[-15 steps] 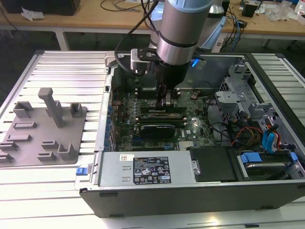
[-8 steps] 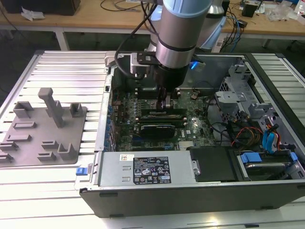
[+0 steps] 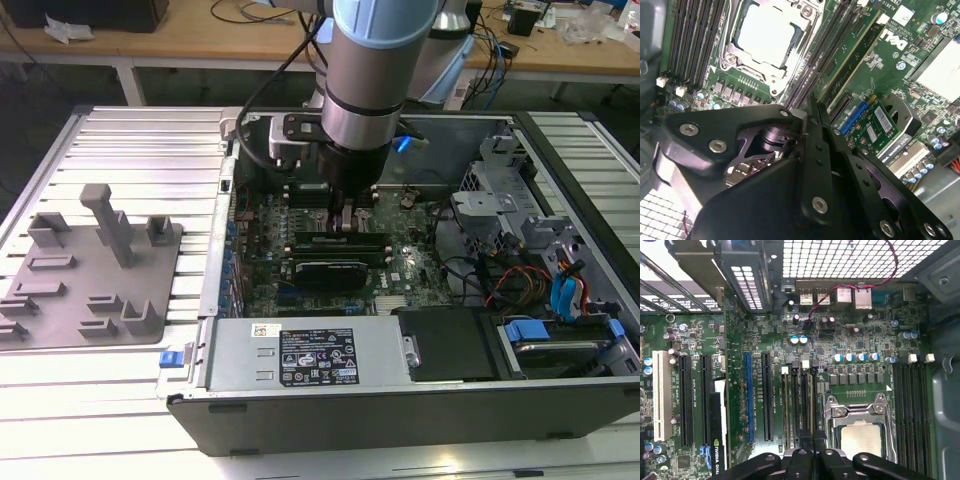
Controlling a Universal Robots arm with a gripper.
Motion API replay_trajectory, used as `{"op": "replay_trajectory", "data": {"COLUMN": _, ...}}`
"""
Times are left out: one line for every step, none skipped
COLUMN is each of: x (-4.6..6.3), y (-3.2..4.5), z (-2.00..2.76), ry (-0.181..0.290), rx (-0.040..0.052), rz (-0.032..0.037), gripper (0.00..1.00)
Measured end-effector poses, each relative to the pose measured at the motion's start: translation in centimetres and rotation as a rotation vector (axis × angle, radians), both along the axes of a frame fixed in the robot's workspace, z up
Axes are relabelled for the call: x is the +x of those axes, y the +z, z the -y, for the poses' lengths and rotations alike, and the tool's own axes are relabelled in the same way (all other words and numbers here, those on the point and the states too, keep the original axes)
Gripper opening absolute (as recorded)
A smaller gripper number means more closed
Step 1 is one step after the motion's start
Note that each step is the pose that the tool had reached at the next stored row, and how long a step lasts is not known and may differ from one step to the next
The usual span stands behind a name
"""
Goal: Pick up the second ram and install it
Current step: 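Insert the second ram into the second slot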
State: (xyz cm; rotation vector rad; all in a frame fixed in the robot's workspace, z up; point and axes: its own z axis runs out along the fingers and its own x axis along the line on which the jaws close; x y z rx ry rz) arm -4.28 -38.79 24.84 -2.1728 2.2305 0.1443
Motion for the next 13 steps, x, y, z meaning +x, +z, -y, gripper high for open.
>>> {"op": "replay_trajectory", "data": {"x": -0.03, "y": -0.02, "z": 0.01, "ry": 0.008, "rx": -0.0004, "rz": 0.0, "gripper": 0.09}}
{"op": "replay_trajectory", "data": {"x": -0.04, "y": -0.08, "z": -0.01, "ry": 0.01, "rx": -0.0001, "rz": 0.0002, "gripper": 0.09}}
{"op": "replay_trajectory", "data": {"x": -0.1, "y": -0.16, "z": -0.02, "ry": 0.01, "rx": -0.0001, "rz": 0.0005, "gripper": 0.09}}
{"op": "replay_trajectory", "data": {"x": -0.12, "y": -0.18, "z": -0.01, "ry": 0.01, "rx": -0.0005, "rz": 0.0005, "gripper": 0.09}}
{"op": "replay_trajectory", "data": {"x": -0.12, "y": -0.19, "z": -0.01, "ry": 0.01, "rx": -0.001, "rz": 0.0004, "gripper": 0.09}}
{"op": "replay_trajectory", "data": {"x": -0.12, "y": -0.2, "z": -0.01, "ry": 0.01, "rx": -0.0008, "rz": 0.0005, "gripper": 0.09}}
{"op": "replay_trajectory", "data": {"x": -0.12, "y": -0.22, "z": -0.01, "ry": 0.01, "rx": -0.0005, "rz": 0.0006, "gripper": 0.09}}
{"op": "replay_trajectory", "data": {"x": -0.16, "y": -0.44, "z": -0.02, "ry": 0.01, "rx": 0.0042, "rz": 0.0024, "gripper": 0.09}}
{"op": "replay_trajectory", "data": {"x": -0.17, "y": -0.45, "z": -0.01, "ry": 0.01, "rx": 0.0038, "rz": 0.0022, "gripper": 0.09}}
{"op": "replay_trajectory", "data": {"x": -0.27, "y": -0.49, "z": -0.01, "ry": 0.01, "rx": 0.0044, "rz": 0.003, "gripper": 0.09}}
{"op": "replay_trajectory", "data": {"x": -0.35, "y": -0.51, "z": -0.01, "ry": 0.01, "rx": 0.0043, "rz": 0.0035, "gripper": 0.09}}
{"op": "replay_trajectory", "data": {"x": -0.35, "y": -0.56, "z": -0.01, "ry": 0.01, "rx": 0.0046, "rz": 0.004, "gripper": 0.09}}
{"op": "replay_trajectory", "data": {"x": -0.36, "y": -0.66, "z": -0.01, "ry": 0.016, "rx": 0.0045, "rz": 0.0042, "gripper": 0.09}}
